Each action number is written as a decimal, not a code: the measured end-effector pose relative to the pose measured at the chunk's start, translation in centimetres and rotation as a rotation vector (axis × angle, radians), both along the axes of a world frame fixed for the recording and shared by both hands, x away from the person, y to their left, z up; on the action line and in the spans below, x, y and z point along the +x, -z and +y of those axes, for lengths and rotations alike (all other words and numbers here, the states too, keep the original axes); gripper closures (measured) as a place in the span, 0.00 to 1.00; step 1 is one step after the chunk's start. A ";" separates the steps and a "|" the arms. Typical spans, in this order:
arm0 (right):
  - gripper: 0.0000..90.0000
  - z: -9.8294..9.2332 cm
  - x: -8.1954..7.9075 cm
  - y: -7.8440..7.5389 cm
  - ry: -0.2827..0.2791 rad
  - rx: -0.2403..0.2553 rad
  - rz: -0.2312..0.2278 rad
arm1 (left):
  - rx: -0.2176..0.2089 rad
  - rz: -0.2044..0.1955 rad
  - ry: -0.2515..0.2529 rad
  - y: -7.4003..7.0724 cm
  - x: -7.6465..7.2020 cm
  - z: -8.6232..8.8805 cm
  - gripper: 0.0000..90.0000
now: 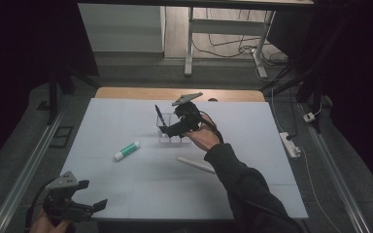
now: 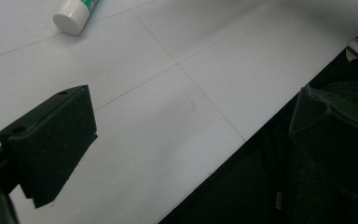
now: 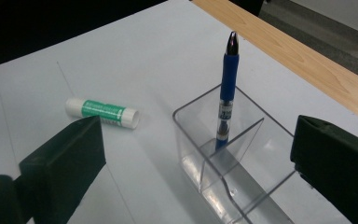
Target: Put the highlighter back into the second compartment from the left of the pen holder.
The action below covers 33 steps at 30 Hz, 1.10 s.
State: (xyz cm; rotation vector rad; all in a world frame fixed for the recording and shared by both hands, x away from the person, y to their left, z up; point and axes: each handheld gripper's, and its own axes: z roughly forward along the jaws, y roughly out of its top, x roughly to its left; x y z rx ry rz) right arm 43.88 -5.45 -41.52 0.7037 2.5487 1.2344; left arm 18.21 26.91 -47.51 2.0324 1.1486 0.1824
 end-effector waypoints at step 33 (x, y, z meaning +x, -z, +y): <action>0.00 -4.1 -3.8 4.2 -0.046 -0.228 0.081 | 0.000 -0.005 0.004 0.0 0.0 0.0 0.01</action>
